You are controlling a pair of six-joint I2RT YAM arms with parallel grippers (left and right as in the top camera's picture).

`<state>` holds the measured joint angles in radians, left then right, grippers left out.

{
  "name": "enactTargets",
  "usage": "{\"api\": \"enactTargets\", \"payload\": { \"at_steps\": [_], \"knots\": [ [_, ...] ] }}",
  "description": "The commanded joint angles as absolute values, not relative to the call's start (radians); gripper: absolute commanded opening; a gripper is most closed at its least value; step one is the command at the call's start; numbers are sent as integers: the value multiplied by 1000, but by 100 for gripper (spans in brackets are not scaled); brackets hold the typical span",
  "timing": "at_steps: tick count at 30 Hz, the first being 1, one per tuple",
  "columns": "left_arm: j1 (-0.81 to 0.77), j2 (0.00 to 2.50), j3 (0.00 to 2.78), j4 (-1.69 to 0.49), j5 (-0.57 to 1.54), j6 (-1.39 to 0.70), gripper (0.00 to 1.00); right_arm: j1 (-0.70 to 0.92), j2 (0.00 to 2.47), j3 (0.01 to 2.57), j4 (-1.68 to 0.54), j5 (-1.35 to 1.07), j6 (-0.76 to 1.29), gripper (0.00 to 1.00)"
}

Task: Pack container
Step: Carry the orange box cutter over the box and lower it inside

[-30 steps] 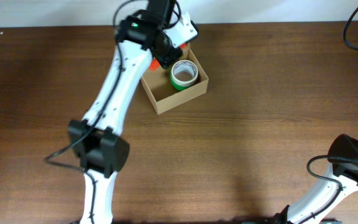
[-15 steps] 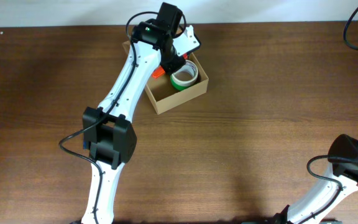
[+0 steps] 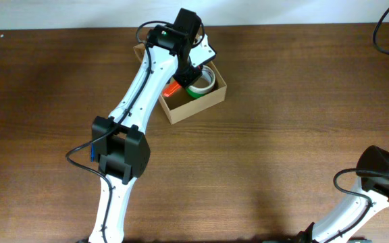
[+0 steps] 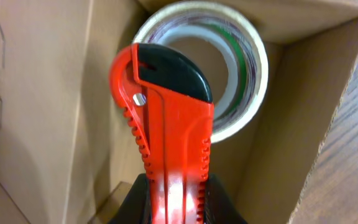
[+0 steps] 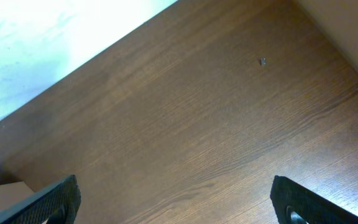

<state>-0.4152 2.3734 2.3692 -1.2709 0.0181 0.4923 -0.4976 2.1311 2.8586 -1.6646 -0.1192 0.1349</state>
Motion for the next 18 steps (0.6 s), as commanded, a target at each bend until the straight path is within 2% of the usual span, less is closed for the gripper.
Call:
{"api": "enactTargets", "payload": {
  "at_steps": [1,18],
  "knots": [
    [-434,2384,2376,-1281,12,471,2,-499,2119,2863,-1661,-128,140,99],
    [-479,2415,2372,-1320,12,486,2,-499,2119,2863,-1661,-128,140,99]
  ]
}}
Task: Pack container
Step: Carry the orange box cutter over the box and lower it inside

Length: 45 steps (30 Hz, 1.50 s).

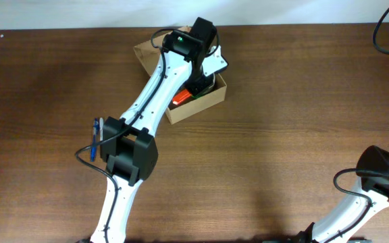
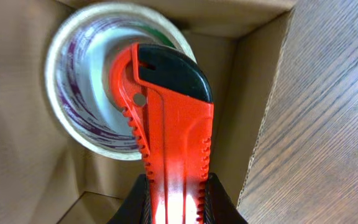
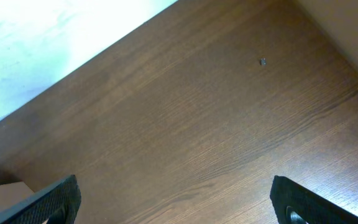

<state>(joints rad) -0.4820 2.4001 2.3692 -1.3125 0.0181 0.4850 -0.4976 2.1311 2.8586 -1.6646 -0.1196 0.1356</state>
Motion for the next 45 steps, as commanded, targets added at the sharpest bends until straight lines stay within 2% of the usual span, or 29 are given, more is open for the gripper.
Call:
{"api": "enactTargets", "payload": {
  "at_steps": [1,32,39,45],
  "knots": [
    [-479,2416,2372,-1322,12,486,1,-499,2119,2863,-1662,-128,140,99],
    [-480,2430,2372,-1374,49,487,3,-499,2119,2863,-1661,-128,140,99],
    [-480,2436,2372,-1373,49,487,8,-499,2119,2863,-1661,-128,140,99],
    [-480,2442,2372,-1370,49,487,25,-499,2119,2863,-1662,-128,140,99]
  ]
}}
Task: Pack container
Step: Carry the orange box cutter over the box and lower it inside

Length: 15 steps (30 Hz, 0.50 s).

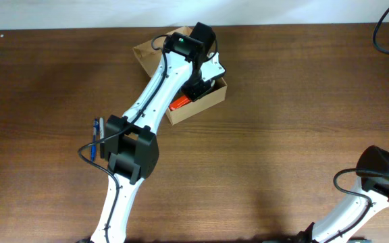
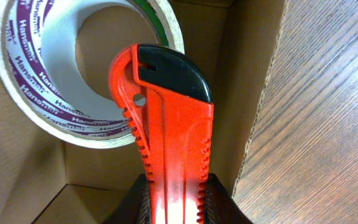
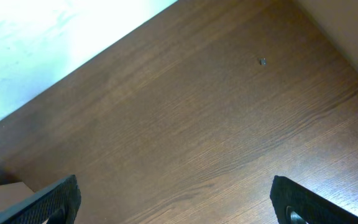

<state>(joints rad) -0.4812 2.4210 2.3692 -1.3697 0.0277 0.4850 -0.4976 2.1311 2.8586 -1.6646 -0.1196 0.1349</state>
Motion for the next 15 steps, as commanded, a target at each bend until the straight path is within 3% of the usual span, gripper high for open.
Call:
{"api": "enactTargets", "payload": {
  "at_steps": [1,10,11,13,15],
  "knots": [
    [-480,2442,2372,-1368,49,487,29,-499,2119,2863,-1661,-128,140,99],
    [-480,2442,2372,-1365,41,486,31,-499,2119,2863,-1661,-128,140,99],
    [-480,2442,2372,-1366,33,486,30,-499,2119,2863,-1662,-128,140,99],
    [-480,2440,2374,-1372,-5,469,16,-499,2119,2863,-1661,-128,140,99],
    [-480,2435,2388,-1394,-57,443,11,-499,2119,2863,-1662,-128,140,99]
  ]
}}
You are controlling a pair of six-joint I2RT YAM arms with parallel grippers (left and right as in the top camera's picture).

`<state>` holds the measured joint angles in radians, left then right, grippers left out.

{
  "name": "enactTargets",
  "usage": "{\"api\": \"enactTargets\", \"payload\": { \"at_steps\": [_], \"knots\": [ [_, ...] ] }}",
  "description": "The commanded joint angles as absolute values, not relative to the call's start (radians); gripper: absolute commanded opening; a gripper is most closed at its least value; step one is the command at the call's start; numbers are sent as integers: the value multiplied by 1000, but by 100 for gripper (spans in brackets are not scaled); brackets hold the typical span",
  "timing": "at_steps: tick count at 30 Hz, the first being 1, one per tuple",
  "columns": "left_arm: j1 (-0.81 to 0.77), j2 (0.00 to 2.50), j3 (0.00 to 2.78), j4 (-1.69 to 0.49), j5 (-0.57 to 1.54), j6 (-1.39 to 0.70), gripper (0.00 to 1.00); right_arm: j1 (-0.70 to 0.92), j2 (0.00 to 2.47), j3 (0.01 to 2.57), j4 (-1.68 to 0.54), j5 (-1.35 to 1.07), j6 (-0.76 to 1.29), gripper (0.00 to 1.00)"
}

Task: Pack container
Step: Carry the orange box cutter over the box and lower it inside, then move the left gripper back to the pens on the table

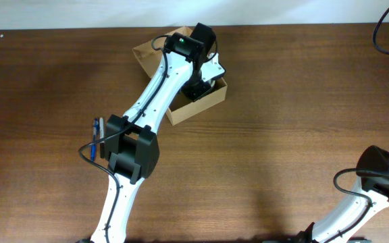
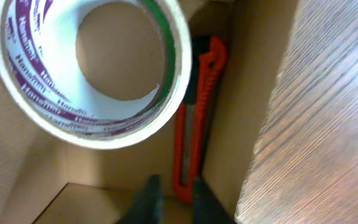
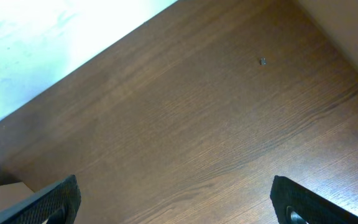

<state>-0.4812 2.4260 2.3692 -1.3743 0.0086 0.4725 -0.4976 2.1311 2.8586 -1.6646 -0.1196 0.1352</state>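
Observation:
The cardboard box (image 1: 196, 111) stands at the table's back centre. In the left wrist view an orange utility knife (image 2: 194, 118) lies on the box floor along the right wall (image 2: 247, 93), beside a roll of clear tape (image 2: 92, 68) with purple print. My left gripper (image 2: 174, 198) hangs open just above the knife's near end, blurred, with nothing between its fingers; overhead it reaches into the box (image 1: 198, 88). My right gripper (image 3: 173, 199) is open over bare table at the far right.
A blue pen (image 1: 95, 137) lies on the table left of the left arm's elbow. The box's open flap (image 1: 147, 50) sticks out at its back left. The right arm's base (image 1: 377, 175) sits at the lower right corner.
My left gripper has opened and let go of the orange knife, which now lies in the box next to the tape roll. The right arm has not moved.
My left gripper held the orange knife over the box's left part, near the tape roll. Then it held it over the roll nearer the right wall, then lower. Now the knife lies loose in the box and the gripper is open.

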Motion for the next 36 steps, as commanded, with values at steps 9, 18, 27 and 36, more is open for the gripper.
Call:
{"api": "enactTargets", "payload": {
  "at_steps": [9,18,27,36],
  "knots": [
    [-426,2334,2518,-1528,-280,344,20,-499,2119,2863,-1662,-128,140,99],
    [-208,1868,2341,-1467,-293,277,52,-499,2119,2863,-1662,-128,140,99],
    [115,1475,1779,-1458,-99,95,59,-499,2119,2863,-1661,-128,140,99],
    [141,1476,1200,-1056,-47,136,63,-499,2119,2863,-1662,-128,140,99]
  ]
}}
